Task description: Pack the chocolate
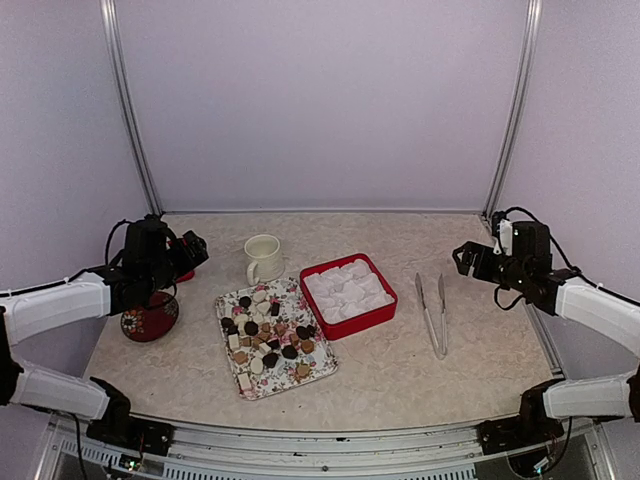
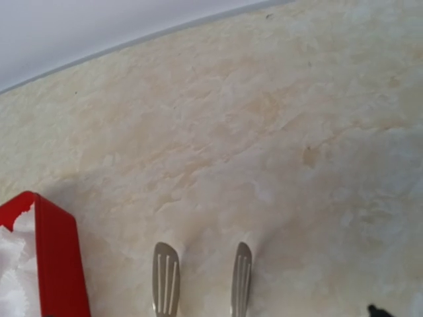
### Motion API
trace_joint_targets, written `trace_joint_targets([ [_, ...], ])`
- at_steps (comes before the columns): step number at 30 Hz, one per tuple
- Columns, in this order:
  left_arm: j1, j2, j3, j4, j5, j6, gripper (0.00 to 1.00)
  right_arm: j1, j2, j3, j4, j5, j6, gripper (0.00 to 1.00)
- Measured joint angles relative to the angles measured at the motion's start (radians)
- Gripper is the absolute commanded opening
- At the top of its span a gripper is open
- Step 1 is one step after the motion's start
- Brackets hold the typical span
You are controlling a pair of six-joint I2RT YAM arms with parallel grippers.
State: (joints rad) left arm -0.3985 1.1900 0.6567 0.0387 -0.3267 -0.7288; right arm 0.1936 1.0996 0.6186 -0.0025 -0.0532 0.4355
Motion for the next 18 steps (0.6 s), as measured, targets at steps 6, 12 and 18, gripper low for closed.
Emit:
trace_joint_targets([
  [6,-0.003,-0.001,0.000,0.036,0.023,0.053,0.99,-0.003,-0.050,-0.041,0.003,-0.028,-0.008,1.00],
  [12,-0.026,0.000,0.000,0.060,0.036,0.104,0.99,0.042,-0.023,-0.063,-0.005,-0.079,-0.026,1.00],
  [18,-0.035,0.001,0.000,0.078,0.051,0.113,0.99,0.185,0.013,-0.105,0.014,-0.046,-0.004,1.00],
])
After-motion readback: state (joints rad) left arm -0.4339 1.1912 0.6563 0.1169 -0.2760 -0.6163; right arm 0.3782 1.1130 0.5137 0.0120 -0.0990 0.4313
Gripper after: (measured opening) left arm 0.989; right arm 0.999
